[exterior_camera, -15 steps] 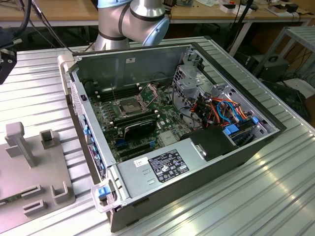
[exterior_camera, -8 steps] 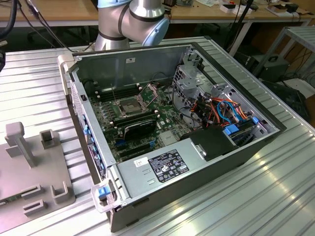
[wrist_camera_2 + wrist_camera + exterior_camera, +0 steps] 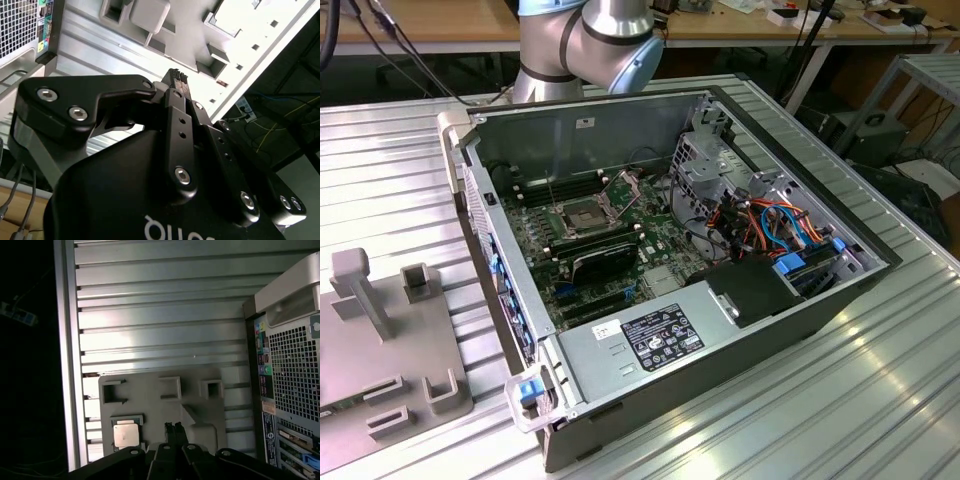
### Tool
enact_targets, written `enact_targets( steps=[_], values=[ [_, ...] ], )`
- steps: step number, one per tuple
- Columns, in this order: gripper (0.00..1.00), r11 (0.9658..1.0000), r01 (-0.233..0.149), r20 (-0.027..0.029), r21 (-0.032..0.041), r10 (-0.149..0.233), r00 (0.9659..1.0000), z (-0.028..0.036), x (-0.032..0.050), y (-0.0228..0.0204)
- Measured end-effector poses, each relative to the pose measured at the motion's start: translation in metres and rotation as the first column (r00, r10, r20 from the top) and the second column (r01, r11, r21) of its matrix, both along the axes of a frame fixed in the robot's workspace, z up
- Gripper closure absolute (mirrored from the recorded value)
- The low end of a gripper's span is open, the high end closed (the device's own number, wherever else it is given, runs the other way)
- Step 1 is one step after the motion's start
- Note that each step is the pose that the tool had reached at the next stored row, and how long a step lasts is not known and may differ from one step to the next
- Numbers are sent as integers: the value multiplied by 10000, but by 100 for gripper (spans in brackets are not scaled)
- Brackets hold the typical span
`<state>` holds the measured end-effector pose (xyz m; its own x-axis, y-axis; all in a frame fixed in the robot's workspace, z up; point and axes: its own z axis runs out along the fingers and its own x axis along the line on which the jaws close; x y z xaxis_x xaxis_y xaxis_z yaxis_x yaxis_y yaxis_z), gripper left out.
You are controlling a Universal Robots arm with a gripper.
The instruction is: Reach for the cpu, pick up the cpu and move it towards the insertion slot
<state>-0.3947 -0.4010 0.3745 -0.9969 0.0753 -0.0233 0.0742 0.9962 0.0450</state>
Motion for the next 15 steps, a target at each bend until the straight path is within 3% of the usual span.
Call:
enact_targets(
  steps=[6, 9, 15],
  values=[
    [89, 10000, -1, -1, 0, 1, 10000, -7, -54, 0],
    [89, 10000, -1, 0, 0, 1, 10000, -10, -139, -6],
    [89, 10000, 1, 0, 0, -1, 10000, -41, -356, -116]
  ],
)
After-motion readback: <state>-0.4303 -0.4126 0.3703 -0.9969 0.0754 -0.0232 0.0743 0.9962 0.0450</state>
